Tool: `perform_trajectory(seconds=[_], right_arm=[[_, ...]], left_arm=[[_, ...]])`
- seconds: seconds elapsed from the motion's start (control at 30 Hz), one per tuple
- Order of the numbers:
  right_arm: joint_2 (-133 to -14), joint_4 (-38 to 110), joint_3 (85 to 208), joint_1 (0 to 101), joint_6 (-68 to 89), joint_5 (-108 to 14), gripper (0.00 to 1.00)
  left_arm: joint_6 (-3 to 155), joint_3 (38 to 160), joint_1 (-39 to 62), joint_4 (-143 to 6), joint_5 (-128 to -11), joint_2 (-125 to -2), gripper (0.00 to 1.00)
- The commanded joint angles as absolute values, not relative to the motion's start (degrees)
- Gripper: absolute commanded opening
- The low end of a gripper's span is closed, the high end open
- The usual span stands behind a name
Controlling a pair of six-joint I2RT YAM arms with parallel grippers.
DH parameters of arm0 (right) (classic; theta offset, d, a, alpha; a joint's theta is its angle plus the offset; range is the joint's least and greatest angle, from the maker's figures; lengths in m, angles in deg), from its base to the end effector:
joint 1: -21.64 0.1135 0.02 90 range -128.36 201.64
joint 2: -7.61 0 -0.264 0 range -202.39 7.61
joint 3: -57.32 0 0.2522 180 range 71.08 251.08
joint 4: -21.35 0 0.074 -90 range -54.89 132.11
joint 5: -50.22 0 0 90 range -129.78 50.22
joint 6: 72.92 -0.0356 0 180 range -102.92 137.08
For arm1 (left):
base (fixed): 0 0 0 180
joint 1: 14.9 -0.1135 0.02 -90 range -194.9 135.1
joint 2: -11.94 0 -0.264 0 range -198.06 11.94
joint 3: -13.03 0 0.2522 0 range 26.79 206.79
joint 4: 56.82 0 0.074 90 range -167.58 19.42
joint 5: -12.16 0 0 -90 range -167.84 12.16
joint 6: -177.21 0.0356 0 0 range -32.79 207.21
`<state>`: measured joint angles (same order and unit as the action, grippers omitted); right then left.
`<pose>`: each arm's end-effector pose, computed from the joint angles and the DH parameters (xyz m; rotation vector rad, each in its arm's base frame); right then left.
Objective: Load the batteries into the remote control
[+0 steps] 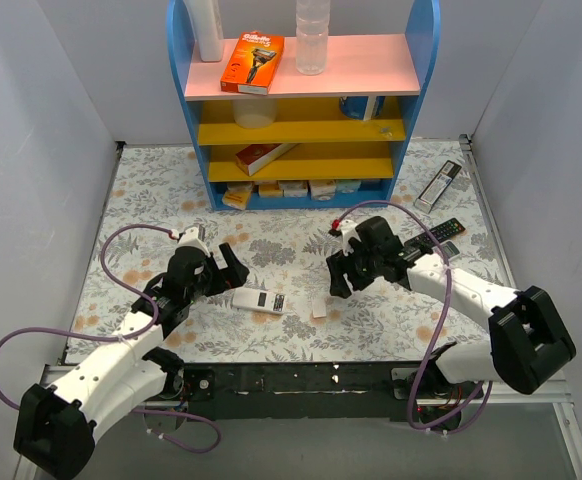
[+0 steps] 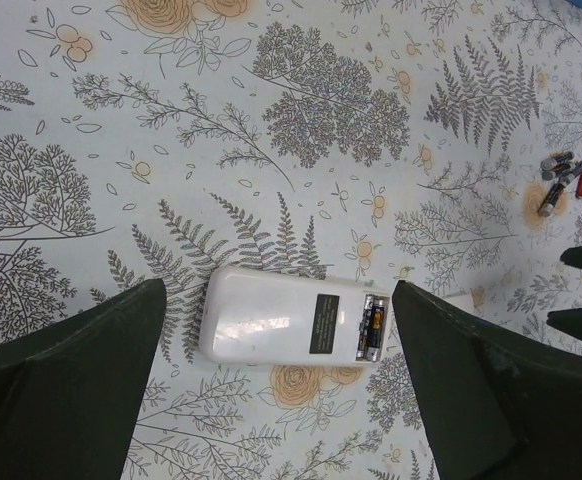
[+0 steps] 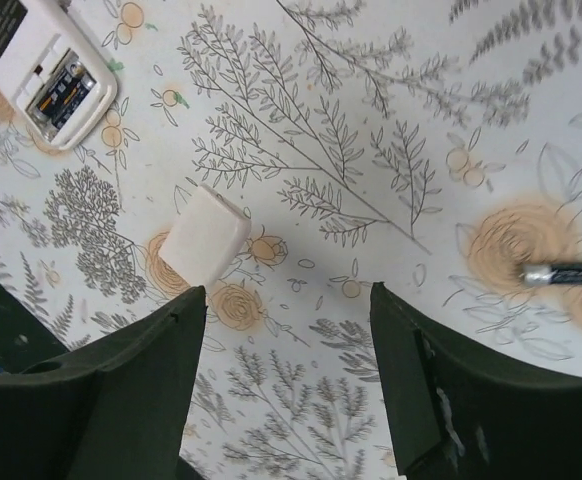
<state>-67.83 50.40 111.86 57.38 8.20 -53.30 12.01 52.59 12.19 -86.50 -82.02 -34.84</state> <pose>0.2055 0.1581 0.1959 -0.6887 2.4172 0.6228 0.1587 -0.0783 0.2084 -1.0040 2.1432 -0.8666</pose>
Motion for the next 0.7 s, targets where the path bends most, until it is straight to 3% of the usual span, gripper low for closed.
perform_trajectory(seconds=[0.0,0.3,0.67], right_arm=[[-69.4,63.2,120.8,59.2,32.9,-53.2,0.74],[-76.8,67.5,125.2,64.9,46.4,-51.5,0.88],[-83.6,64.3,127.6,74.0,49.6,-46.5,0.88]], left_arm=[[13.3,52.8,11.8,-87.5,-83.8,-32.8,0.98],[16.3,54.0,11.8,-90.4,-87.4,-25.6,0.98],[16.4,51.8,11.8,-89.4,-90.2,-19.7,0.98]])
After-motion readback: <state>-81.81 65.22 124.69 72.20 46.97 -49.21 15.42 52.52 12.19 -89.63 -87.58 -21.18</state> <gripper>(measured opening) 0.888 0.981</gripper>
